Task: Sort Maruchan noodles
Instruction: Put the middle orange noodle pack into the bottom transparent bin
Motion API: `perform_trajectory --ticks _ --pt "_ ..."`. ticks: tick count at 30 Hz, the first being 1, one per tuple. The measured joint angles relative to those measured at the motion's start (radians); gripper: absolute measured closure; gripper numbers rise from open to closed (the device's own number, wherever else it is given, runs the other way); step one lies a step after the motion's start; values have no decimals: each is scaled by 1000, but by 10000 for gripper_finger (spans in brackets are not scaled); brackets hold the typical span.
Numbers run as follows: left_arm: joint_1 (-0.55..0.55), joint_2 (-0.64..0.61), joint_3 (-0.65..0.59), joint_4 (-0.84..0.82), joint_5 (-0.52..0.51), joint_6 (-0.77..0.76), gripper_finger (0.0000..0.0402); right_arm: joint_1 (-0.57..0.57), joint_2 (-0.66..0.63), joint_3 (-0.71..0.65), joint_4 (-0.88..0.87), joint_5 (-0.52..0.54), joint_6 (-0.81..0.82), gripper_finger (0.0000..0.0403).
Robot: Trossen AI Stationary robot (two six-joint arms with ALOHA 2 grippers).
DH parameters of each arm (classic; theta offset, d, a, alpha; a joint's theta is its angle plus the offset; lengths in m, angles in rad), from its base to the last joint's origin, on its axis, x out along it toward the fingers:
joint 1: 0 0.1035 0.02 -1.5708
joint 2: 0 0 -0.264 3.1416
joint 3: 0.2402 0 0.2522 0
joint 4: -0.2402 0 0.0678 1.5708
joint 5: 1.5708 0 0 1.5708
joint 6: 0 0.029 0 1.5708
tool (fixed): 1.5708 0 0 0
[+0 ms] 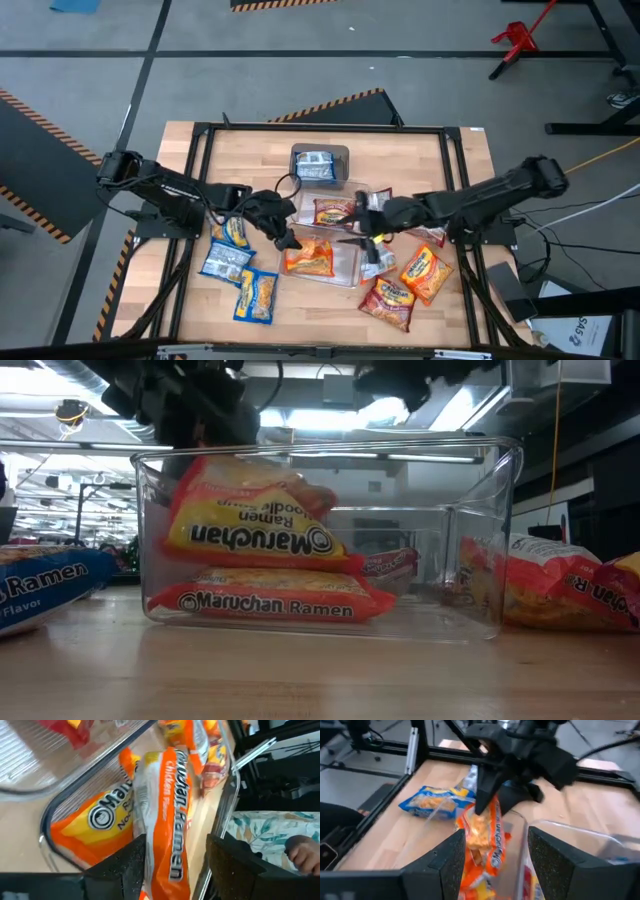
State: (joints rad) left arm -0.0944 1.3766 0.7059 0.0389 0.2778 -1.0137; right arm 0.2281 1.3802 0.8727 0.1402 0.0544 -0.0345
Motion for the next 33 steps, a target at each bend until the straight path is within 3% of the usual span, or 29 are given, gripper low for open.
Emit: perform_trajectory --ticks 9,16,21,33 --pt "69 0 0 -28 97 14 207 -42 185 62 47 -23 1 205" --pt "144 -3 0 -22 211 22 207 -38 212 65 15 -23 2 205" --pt "194 -3 0 -7 246 30 207 -39 212 65 37 40 -8 205" --pt "281 -5 0 309 355 -12 207 -38 315 69 112 60 -24 205"
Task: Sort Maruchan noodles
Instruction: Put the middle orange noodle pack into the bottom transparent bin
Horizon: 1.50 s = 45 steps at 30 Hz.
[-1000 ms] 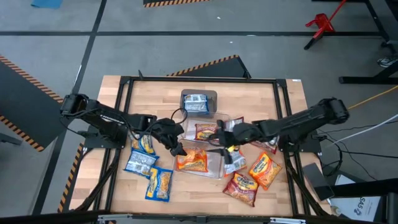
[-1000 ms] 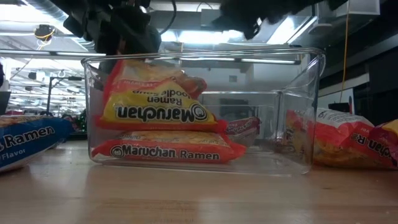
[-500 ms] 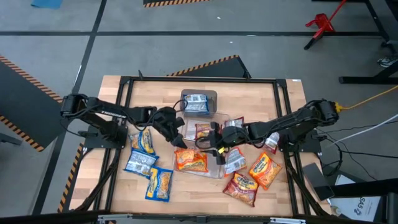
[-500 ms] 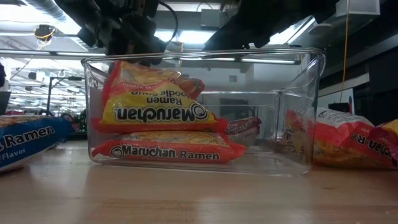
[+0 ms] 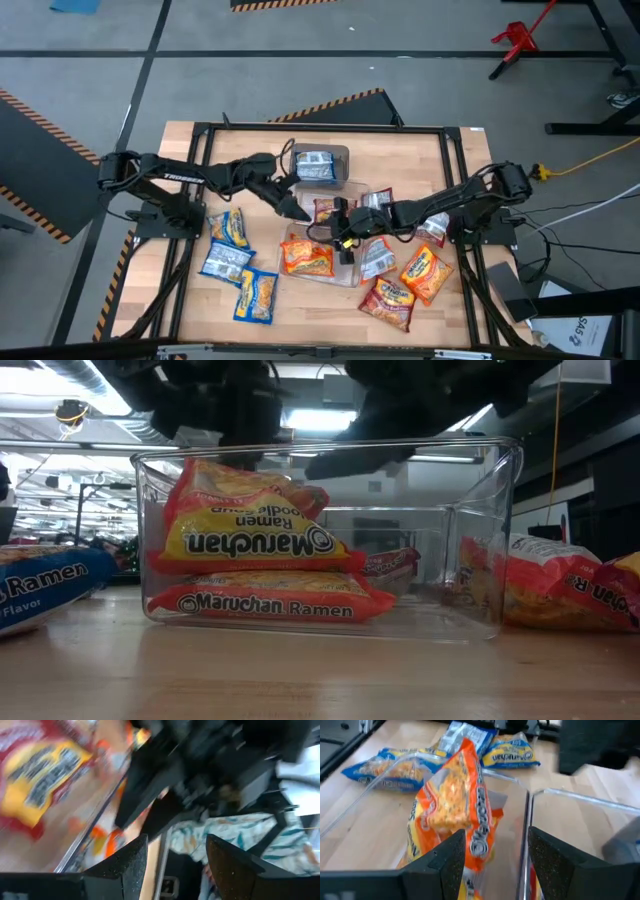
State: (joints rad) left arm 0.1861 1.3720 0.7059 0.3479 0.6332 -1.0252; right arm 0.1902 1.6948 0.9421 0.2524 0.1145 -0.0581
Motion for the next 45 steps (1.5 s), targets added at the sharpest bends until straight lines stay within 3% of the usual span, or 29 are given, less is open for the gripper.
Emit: perform_trajectory --ticks 15,26,32,34,40,42,45 --pt "17 0 0 365 5 -108 207 0 111 107 -28 -34 -17 205" --pt "17 -1 0 413 -3 -125 207 40 114 116 -94 -110 62 205" --pt "17 -1 0 420 -2 -125 207 62 96 215 -266 -126 106 205" --pt "17 -1 1 426 6 -125 207 61 98 238 -339 -97 134 205" --pt "16 -1 0 430 10 -118 207 58 104 243 -433 144 194 205" --pt "17 -1 1 431 10 -117 207 60 93 243 -427 153 193 205" --pt "17 -1 1 431 12 -117 207 78 79 258 -381 74 148 205"
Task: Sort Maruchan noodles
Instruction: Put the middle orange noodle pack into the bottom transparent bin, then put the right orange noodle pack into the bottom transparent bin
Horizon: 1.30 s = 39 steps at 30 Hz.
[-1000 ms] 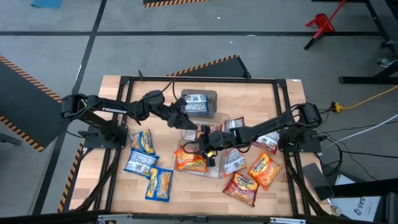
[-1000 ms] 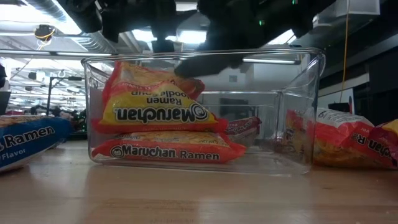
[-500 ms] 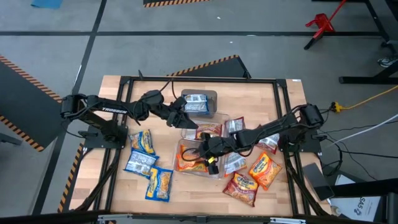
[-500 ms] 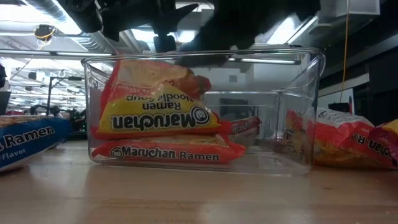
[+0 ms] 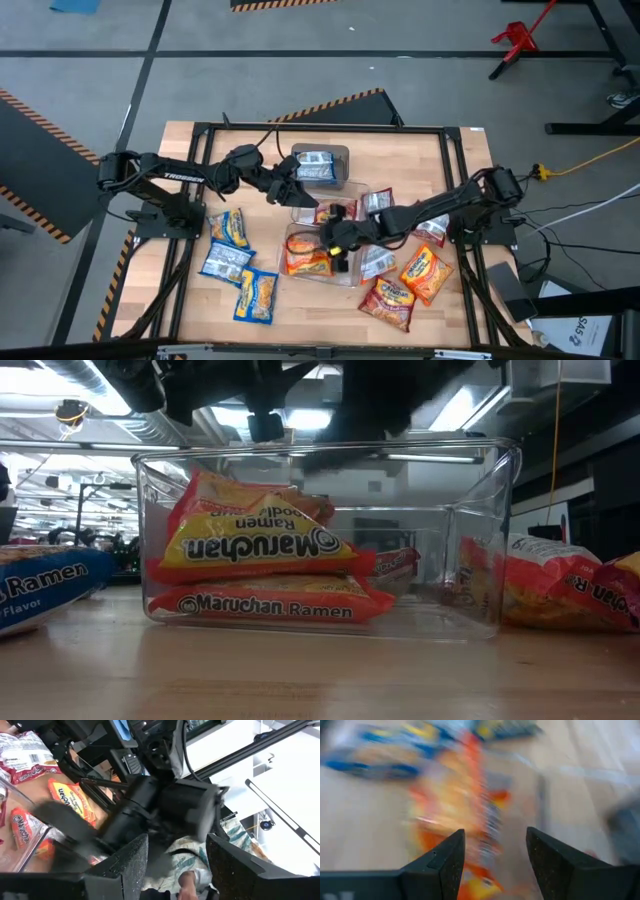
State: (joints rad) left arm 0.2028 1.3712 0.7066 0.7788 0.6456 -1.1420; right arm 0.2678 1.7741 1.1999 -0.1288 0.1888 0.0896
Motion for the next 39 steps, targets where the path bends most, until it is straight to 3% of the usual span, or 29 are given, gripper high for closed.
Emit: perform_trajectory --ticks 4,7,14,23,29,35,39 --pt "20 0 0 3 10 3 207 27 2 27 82 -139 -94 205" --pt "42 0 0 3 23 3 207 29 36 34 121 -183 -101 205" --pt "55 0 0 10 20 26 207 0 138 32 192 -193 -78 205" --pt "55 0 0 10 23 27 207 -68 134 32 120 -92 47 205" --pt "55 0 0 9 31 28 207 -72 134 32 78 -92 75 205" --pt "55 0 0 18 80 70 207 -72 40 31 33 -155 56 205" --pt "54 0 0 44 104 98 207 -72 -82 32 -155 -136 57 205"
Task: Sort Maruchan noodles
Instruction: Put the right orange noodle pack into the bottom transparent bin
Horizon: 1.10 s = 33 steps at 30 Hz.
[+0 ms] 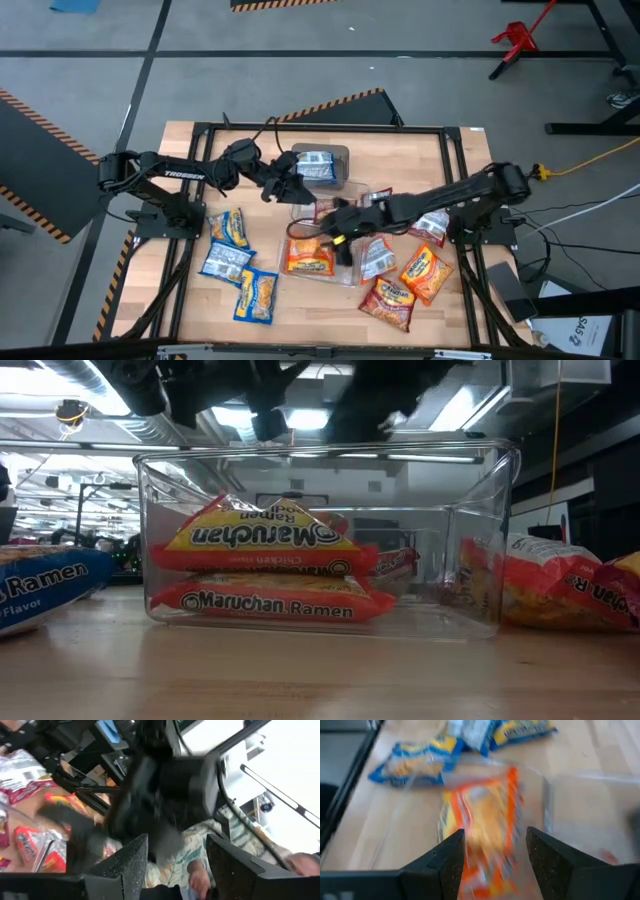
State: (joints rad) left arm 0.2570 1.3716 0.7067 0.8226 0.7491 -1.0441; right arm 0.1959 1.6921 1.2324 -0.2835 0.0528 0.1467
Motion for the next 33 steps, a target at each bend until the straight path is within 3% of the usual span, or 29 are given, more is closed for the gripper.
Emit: perform_trajectory --ticks 6,11,19,29,33 --pt "-33 0 0 65 1 48 207 35 -159 0 -494 124 142 205" --pt "-68 0 0 64 -22 88 207 161 -246 -56 -796 164 402 205" --pt "-103 0 0 62 -77 176 207 479 -317 -243 -781 76 816 205" --pt "-107 0 0 57 -142 272 207 727 -263 -303 -679 14 881 202" --pt "-107 0 0 41 -143 294 207 777 -226 -303 -603 6 905 165"
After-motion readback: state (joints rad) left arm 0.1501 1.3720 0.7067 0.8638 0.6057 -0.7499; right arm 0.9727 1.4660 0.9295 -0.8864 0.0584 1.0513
